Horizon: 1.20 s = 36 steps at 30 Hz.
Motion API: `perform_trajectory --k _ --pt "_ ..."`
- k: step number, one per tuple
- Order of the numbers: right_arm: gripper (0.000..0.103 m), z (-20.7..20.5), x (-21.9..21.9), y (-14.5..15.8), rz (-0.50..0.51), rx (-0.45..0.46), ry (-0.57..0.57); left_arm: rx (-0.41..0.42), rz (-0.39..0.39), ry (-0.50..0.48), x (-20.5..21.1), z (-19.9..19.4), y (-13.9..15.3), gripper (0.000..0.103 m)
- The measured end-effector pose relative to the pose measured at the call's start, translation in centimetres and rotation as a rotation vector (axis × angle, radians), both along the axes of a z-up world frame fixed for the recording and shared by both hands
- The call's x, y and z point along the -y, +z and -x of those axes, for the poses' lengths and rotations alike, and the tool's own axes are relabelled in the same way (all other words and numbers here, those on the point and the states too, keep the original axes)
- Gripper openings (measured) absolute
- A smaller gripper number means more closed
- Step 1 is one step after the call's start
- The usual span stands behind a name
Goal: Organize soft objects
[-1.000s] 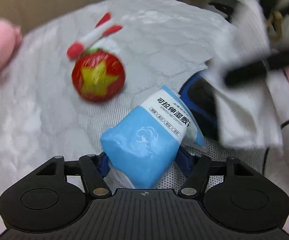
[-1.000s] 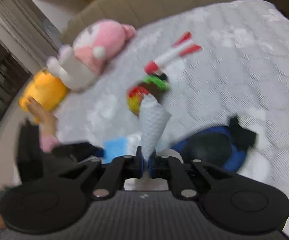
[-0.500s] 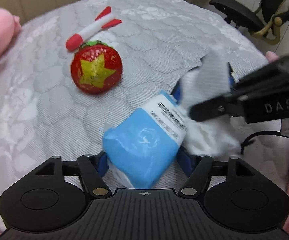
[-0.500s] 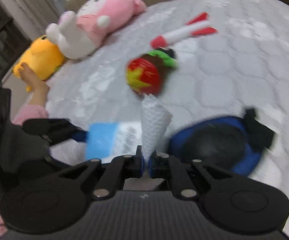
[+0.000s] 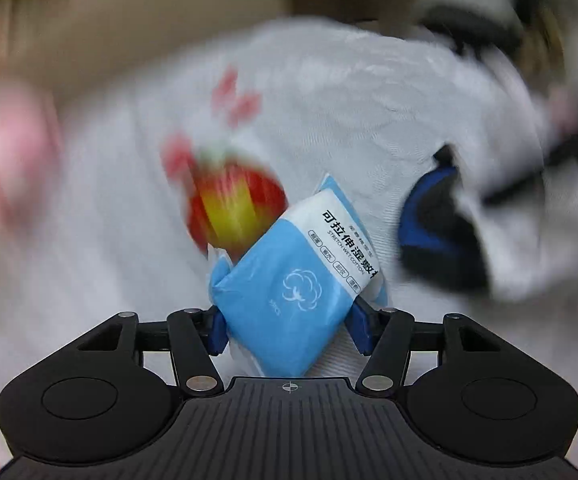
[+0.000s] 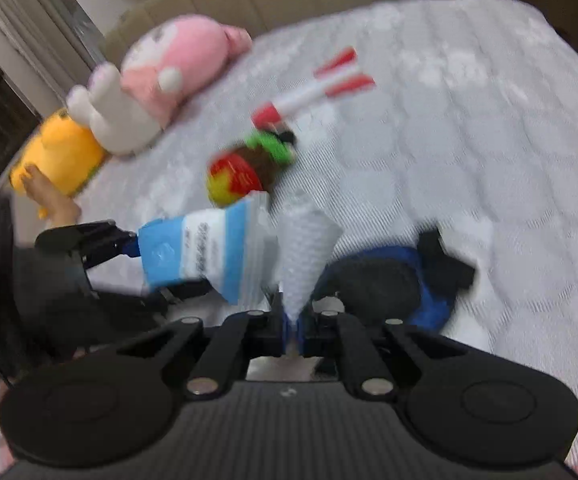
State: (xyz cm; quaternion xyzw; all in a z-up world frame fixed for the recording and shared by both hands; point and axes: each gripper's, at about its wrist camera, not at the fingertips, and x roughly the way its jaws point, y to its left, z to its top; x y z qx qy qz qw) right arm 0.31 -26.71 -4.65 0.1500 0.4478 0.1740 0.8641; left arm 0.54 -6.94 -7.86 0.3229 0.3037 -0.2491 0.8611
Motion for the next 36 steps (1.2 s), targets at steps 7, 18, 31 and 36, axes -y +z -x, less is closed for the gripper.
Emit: perform_trajectory --k 7,18,31,36 --pt "0.006 -3.9 -4.2 3.0 -0.148 0.116 0.077 0.189 -0.254 -0.206 2.7 5.2 -3.4 0.062" --pt "0.006 -1.1 -5.9 -0.3 0.062 0.049 0.142 -0.252 0.11 -0.04 -2.1 3.6 -0.4 0.076" --pt "0.006 1.6 -2.3 0.2 0.249 0.053 0.0 -0.099 -0.003 -0.195 3.7 5.1 -2.4 0.057" --pt "0.006 -0.6 -3.0 1.6 0.044 0.075 0.029 -0.073 -0.06 -0.134 3.1 3.6 -2.4 0.057"
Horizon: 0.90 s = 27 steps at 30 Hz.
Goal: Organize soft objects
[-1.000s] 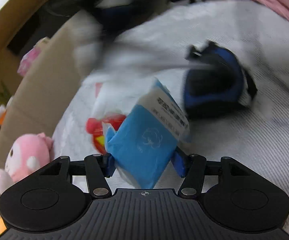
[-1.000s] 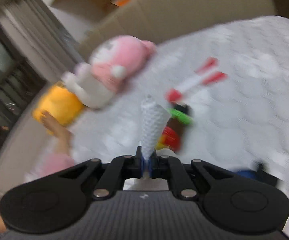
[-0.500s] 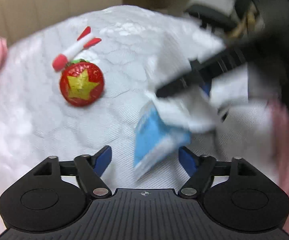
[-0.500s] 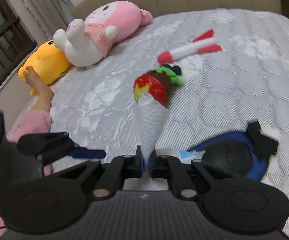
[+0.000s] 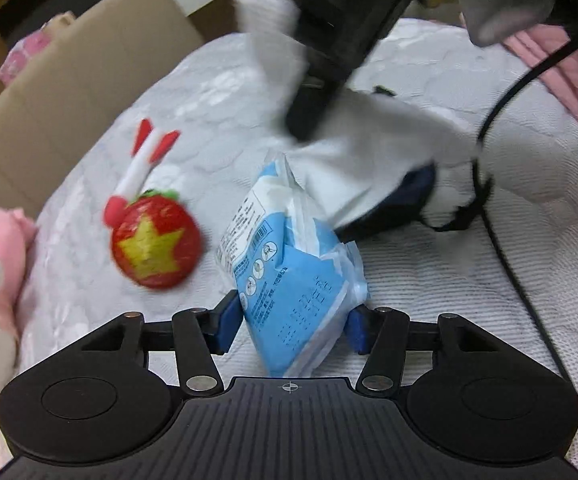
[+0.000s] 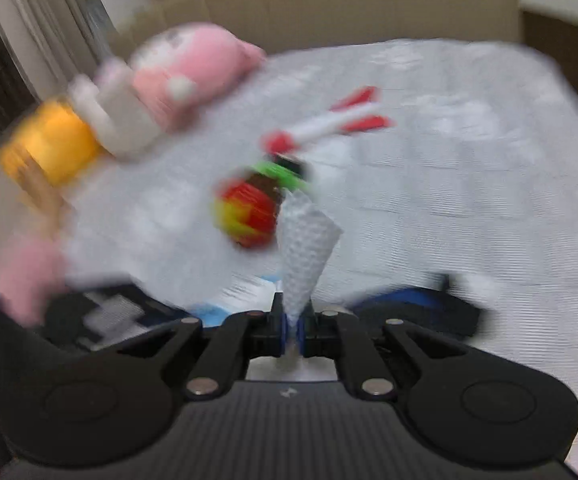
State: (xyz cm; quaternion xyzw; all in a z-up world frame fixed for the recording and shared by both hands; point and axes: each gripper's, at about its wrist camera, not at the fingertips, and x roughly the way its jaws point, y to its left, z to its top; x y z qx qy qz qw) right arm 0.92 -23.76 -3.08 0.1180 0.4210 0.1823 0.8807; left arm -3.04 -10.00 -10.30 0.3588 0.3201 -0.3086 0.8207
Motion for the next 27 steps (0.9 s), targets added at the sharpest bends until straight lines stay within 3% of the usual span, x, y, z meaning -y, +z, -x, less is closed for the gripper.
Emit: perform_trajectory --k 3,6,9,18,24,27 --pt "0.006 -2.2 -2.3 -0.1 -0.102 -0.001 0.074 -0.028 0.023 0.043 -0.7 -0.5 0.8 0.057" --pt "0.006 -3.8 -5.0 -1.7 -0.022 -0.048 0.144 -0.025 0.019 0.061 -0.9 -1.0 0.9 0.058" --pt "0.006 -3.5 -5.9 -2.3 0.09 -0.02 0.17 -0.042 0.03 0.078 -1.2 -1.3 0.8 0.059" --pt "0.006 -1.8 -0.9 -1.9 0.084 -0.063 0.062 -0.074 0.055 0.099 -1.7 -2.0 0.0 0.06" --pt "0.006 0.3 2.2 -1.3 0.105 -0.06 0.004 -0.077 0.095 0.222 -2.7 -3.9 0.3 0.062" --pt "0.006 1.3 4.0 -1.3 0.096 -0.072 -0.042 -0.094 0.17 0.27 -4.7 -3.8 2.1 0.062"
